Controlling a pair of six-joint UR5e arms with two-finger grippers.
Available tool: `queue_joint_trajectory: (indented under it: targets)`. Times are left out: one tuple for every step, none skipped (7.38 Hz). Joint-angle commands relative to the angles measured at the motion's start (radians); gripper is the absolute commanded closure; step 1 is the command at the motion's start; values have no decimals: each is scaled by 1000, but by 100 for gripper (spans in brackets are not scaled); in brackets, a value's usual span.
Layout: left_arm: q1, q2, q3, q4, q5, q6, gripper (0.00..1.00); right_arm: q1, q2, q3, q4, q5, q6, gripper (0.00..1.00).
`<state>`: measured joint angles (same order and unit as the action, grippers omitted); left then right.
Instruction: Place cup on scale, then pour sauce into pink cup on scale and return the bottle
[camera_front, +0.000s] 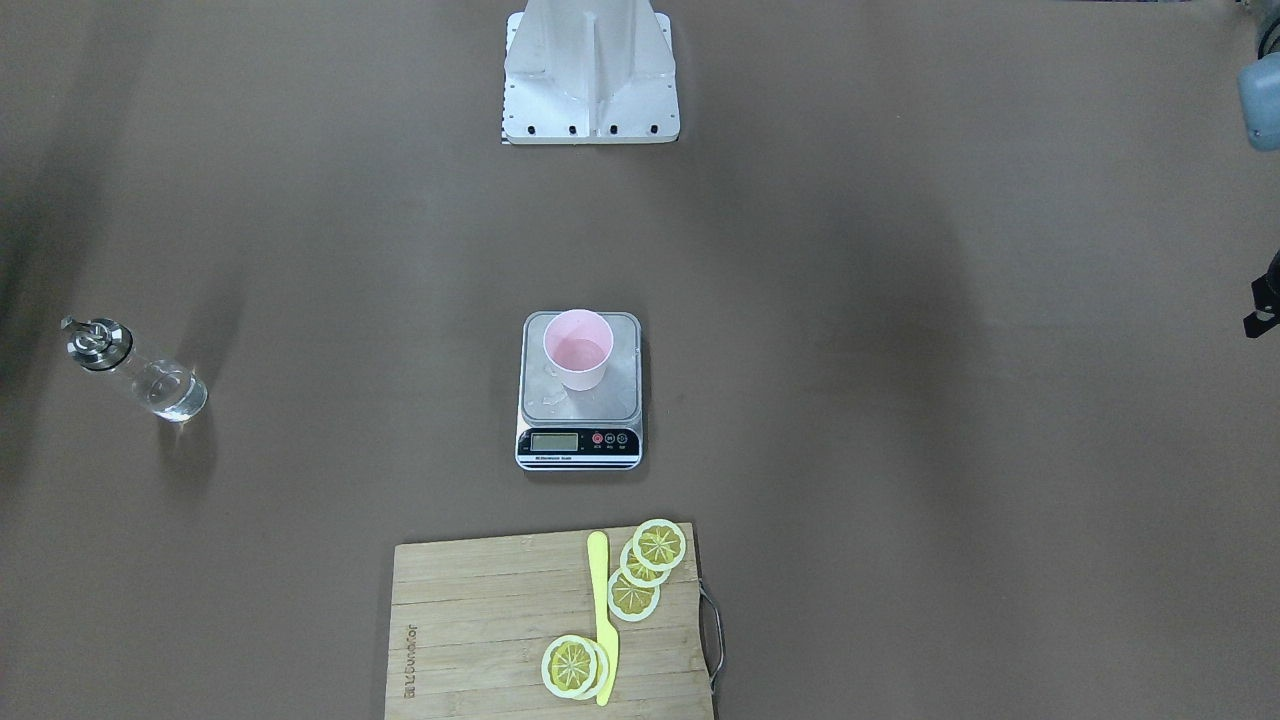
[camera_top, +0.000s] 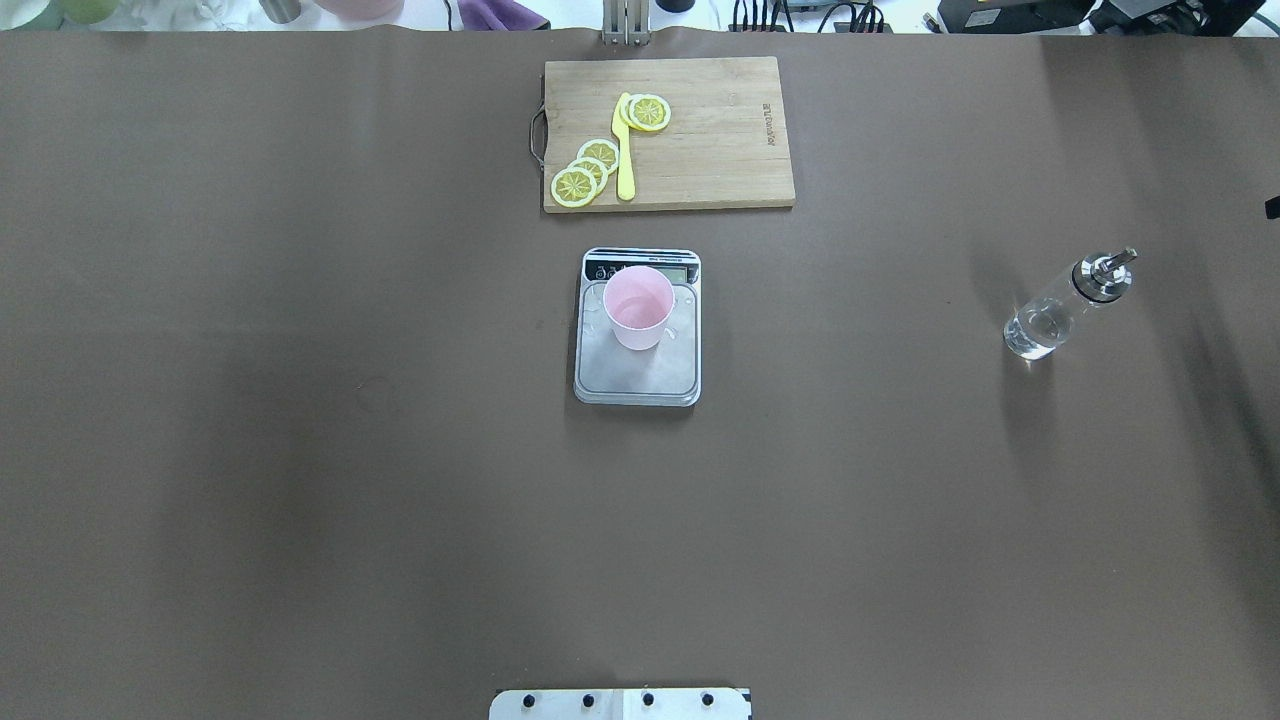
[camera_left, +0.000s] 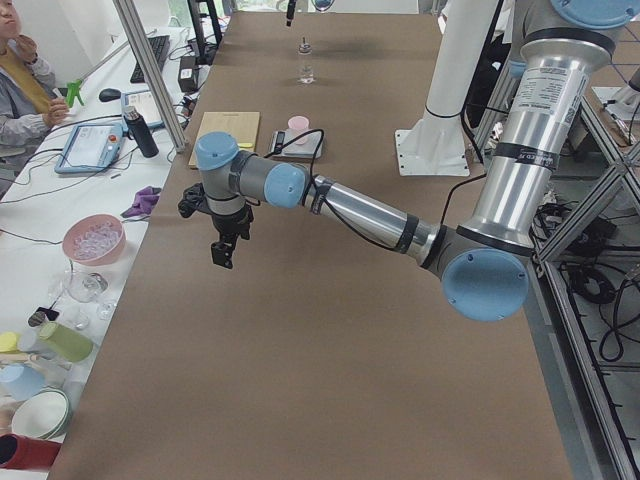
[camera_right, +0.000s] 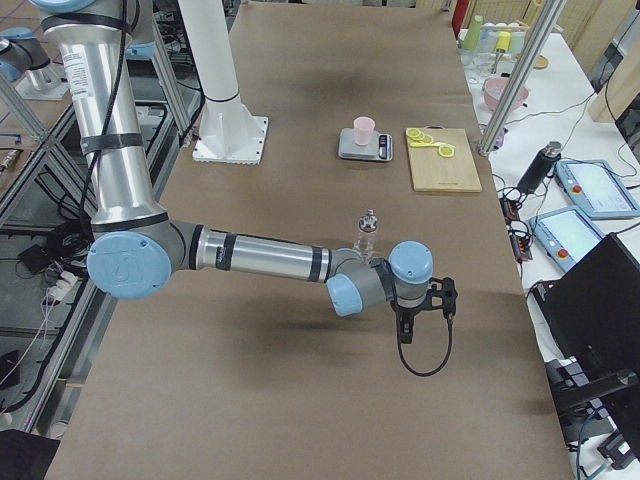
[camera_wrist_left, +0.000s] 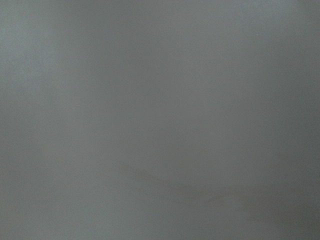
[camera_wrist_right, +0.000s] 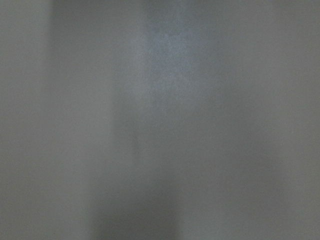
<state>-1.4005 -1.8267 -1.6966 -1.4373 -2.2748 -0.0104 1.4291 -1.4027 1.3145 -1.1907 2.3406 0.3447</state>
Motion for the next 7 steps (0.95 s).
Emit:
queue_joint_trajectory:
  targets:
    - [0, 1, 17, 0, 3, 7, 2, 38, 27, 78, -369, -29, -443, 0]
    - [-1, 6, 43, 0, 1, 9, 2, 92, 42, 78, -462, -70, -614, 0]
    - [-3, 39, 60, 1, 3, 9, 2, 146, 37, 89, -513, -70, -697, 0]
    - [-50, 55, 95, 4, 0, 7, 2, 152, 24, 145, -593, -73, -697, 0]
    - [-89, 60, 136, 0, -15, 13, 2, 151, -5, 204, -636, -79, -690, 0]
    - [-100, 76, 162, 0, -64, 15, 2, 146, -72, 268, -626, -89, -688, 0]
    - [-132, 83, 205, -6, -109, 13, 2, 146, -96, 293, -624, -89, -694, 0]
